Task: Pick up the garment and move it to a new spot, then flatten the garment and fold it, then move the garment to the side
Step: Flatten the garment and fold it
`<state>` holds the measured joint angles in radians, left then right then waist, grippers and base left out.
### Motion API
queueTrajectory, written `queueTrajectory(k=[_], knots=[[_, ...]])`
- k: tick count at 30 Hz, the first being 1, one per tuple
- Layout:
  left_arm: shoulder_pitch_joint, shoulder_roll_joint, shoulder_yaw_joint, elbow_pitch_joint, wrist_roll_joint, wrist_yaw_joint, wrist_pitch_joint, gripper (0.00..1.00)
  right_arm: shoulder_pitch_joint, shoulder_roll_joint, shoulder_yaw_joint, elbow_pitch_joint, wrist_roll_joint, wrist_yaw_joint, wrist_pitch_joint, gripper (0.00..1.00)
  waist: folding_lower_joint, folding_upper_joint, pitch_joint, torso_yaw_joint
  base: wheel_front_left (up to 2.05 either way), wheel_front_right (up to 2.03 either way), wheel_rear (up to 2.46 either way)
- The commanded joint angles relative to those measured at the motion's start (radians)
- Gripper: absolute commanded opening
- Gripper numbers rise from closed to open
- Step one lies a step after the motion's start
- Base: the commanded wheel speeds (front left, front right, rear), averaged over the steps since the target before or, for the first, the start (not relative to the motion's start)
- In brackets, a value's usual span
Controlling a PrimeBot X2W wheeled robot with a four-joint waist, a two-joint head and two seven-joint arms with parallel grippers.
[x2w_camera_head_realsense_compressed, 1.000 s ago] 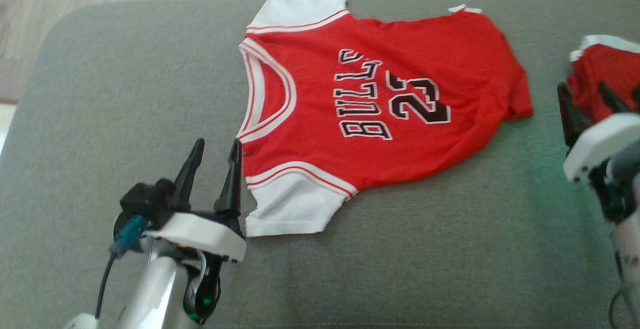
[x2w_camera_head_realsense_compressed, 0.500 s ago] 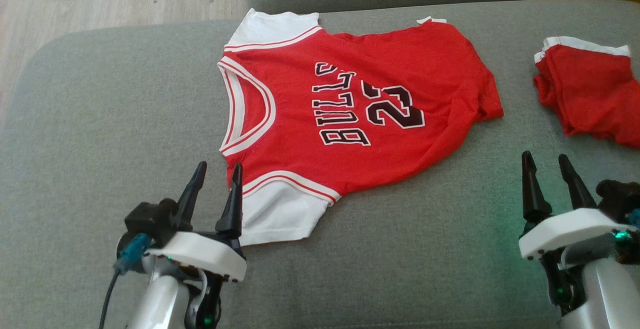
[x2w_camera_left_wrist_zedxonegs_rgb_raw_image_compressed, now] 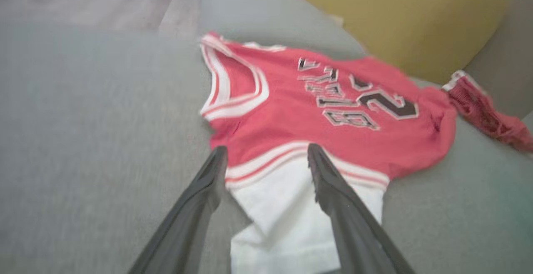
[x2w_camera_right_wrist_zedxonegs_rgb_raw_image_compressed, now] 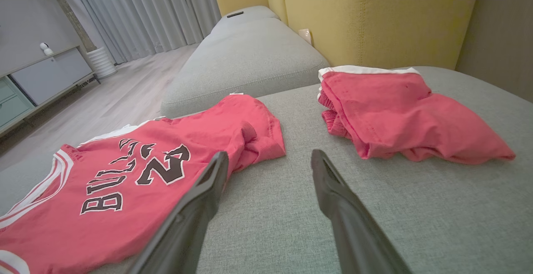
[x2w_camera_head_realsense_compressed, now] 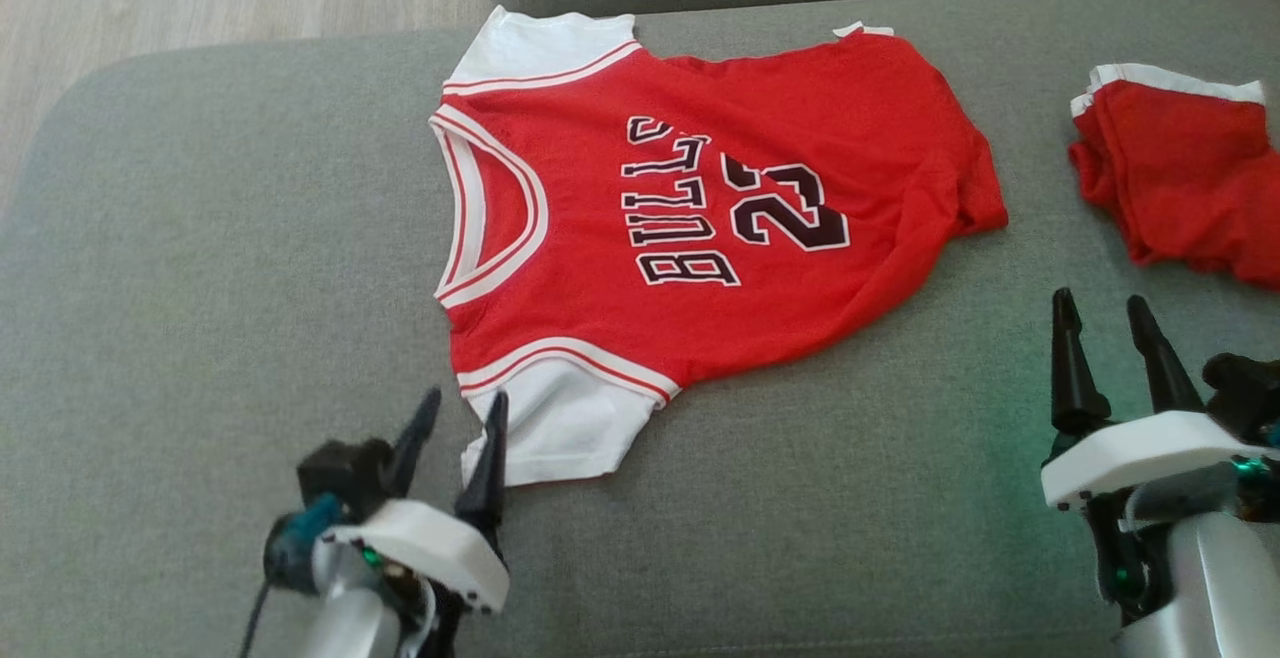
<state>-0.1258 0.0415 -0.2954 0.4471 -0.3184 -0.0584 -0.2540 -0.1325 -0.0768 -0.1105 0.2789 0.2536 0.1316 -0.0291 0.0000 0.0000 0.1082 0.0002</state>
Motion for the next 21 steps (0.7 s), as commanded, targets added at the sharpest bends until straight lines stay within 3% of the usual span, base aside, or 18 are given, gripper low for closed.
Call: queueTrajectory(k=[1, 11, 16, 17, 18, 19, 21], knots=[[-0.039, 0.009, 0.020, -0.010, -0.004, 0.002, -0.007, 1.00, -0.030, -0.003, 0.017, -0.038, -0.010, -0.001, 0.001, 1.00, 0.0000, 0.0000, 0.001, 0.000, 0.00, 0.00, 0.00], [-0.108, 0.009, -0.020, 0.190, -0.022, 0.040, 0.044, 1.00, -0.030, 0.008, 0.011, -0.033, -0.019, -0.001, 0.004, 1.00, 0.0000, 0.0000, 0.019, 0.002, 0.00, 0.00, 0.00], [-0.125, 0.009, -0.051, 0.226, -0.041, 0.014, 0.066, 1.00, -0.033, 0.011, 0.012, -0.032, -0.019, -0.001, 0.004, 1.00, 0.0000, 0.0000, 0.024, -0.002, 0.00, 0.00, 0.00], [-0.128, 0.009, -0.061, 0.233, -0.046, 0.006, 0.076, 0.90, -0.035, 0.011, 0.012, -0.030, -0.019, -0.001, 0.003, 1.00, 0.0000, 0.0000, 0.025, -0.003, 0.00, 0.00, 0.00], [-0.131, 0.009, -0.070, 0.234, -0.052, -0.003, 0.079, 0.42, -0.035, 0.012, 0.012, -0.029, -0.019, -0.001, 0.003, 1.00, 0.0000, 0.0000, 0.025, -0.003, 0.00, 0.00, 0.00], [-0.134, 0.009, -0.076, 0.231, -0.061, -0.009, 0.074, 0.00, -0.036, 0.012, 0.012, -0.027, -0.019, -0.001, 0.003, 1.00, 0.0000, 0.0000, 0.025, -0.004, 0.00, 0.00, 0.00], [-0.141, 0.009, -0.087, 0.218, -0.077, -0.022, 0.058, 0.00, -0.038, 0.013, 0.010, -0.023, -0.021, -0.001, 0.003, 1.00, 0.0000, 0.0000, 0.025, -0.003, 0.00, 0.00, 0.00]])
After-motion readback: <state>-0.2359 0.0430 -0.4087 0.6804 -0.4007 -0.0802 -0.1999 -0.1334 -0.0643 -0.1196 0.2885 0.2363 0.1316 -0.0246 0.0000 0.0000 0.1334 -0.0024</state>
